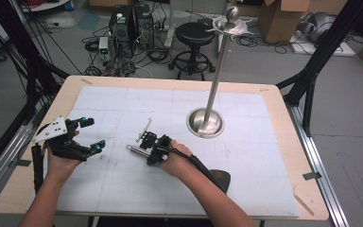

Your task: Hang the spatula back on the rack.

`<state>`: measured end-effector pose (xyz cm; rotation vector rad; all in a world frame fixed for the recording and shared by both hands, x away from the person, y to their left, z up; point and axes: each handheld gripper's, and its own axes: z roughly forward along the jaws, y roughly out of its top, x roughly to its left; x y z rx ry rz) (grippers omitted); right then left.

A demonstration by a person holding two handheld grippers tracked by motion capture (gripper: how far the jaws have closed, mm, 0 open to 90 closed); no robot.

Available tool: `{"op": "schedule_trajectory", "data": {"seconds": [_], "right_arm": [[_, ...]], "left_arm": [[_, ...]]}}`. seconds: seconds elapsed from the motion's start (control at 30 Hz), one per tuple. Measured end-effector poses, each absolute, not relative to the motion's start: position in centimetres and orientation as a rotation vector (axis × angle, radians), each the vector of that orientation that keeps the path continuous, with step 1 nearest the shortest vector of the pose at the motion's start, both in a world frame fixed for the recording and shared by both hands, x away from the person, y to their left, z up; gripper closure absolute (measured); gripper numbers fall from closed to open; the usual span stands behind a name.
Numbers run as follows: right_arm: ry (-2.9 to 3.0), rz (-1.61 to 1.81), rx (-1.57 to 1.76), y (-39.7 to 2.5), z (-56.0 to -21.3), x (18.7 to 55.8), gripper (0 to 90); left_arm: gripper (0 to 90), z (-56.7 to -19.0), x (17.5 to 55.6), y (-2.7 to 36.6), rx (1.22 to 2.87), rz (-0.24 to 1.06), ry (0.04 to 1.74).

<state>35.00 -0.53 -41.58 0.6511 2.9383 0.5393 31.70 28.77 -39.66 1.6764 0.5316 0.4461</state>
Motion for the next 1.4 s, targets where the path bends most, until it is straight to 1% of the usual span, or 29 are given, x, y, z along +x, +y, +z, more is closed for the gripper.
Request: {"op": "schedule_trajectory", "data": {"seconds": [0.27, 0.4, 0.47, 0.53, 0.57, 0.6, 0.67, 0.73, 0.8, 0.83, 0.87, 0.93, 1.0, 1.1, 1.13, 1.23, 1.4], "right_arm": [[2.970, 0.579, 0.657, -0.9, -41.5, 35.3, 69.4], [2.969, 0.637, 0.671, -1.4, -40.5, 35.2, 69.4], [2.953, 0.723, 0.685, -2.5, -39.1, 35.2, 69.4], [2.943, 0.753, 0.692, -2.8, -38.7, 35.2, 69.4], [2.911, 0.833, 0.693, -3.9, -37.6, 35.1, 69.4], [2.911, 0.833, 0.693, -3.9, -37.6, 35.1, 69.4], [2.849, 0.974, 0.684, -5.9, -35.8, 35.0, 69.4], [2.832, 1.009, 0.678, -6.3, -35.4, 35.0, 69.5], [2.792, 1.103, 0.668, -8.1, -33.7, 34.8, 69.4], [2.792, 1.103, 0.668, -8.1, -33.7, 34.8, 69.4], [2.757, 1.178, 0.660, -9.3, -32.7, 34.7, 69.5], [2.743, 1.205, 0.659, -9.6, -32.3, 34.7, 69.5], [2.697, 1.298, 0.662, -11.2, -31.1, 34.7, 69.5], [2.680, 1.341, 0.660, -12.0, -30.6, 34.7, 69.5], [2.650, 1.393, 0.656, -12.8, -30.0, 34.7, 69.5], [2.632, 1.425, 0.632, -13.4, -29.6, 34.7, 69.4], [2.570, 1.507, 0.587, -15.0, -27.9, 34.3, 69.5]], "left_arm": [[3.5, -39.7, 31.7, 28.8, 1.675, 0.445, 0.535], [3.5, -39.6, 31.7, 29.0, 1.671, 0.448, 0.539], [3.5, -39.6, 31.6, 29.2, 1.662, 0.452, 0.545], [3.5, -39.6, 31.6, 29.3, 1.663, 0.456, 0.545], [3.5, -39.6, 31.6, 29.4, 1.661, 0.456, 0.549], [3.5, -39.6, 31.6, 29.4, 1.661, 0.456, 0.549], [3.5, -39.6, 31.6, 29.4, 1.660, 0.455, 0.552], [3.5, -39.6, 31.6, 29.4, 1.664, 0.457, 0.551], [3.5, -39.6, 31.6, 29.3, 1.667, 0.454, 0.551], [3.5, -39.7, 31.6, 29.3, 1.670, 0.455, 0.551], [3.5, -39.7, 31.6, 29.3, 1.669, 0.454, 0.552], [3.5, -39.6, 31.7, 29.4, 1.666, 0.455, 0.553], [3.5, -39.6, 31.7, 29.5, 1.659, 0.454, 0.556], [3.5, -39.7, 31.6, 29.5, 1.661, 0.452, 0.559], [3.5, -39.7, 31.6, 29.4, 1.665, 0.453, 0.557], [3.5, -39.7, 31.7, 29.4, 1.667, 0.451, 0.556], [3.5, -39.7, 31.7, 29.4, 1.664, 0.452, 0.554]]}}
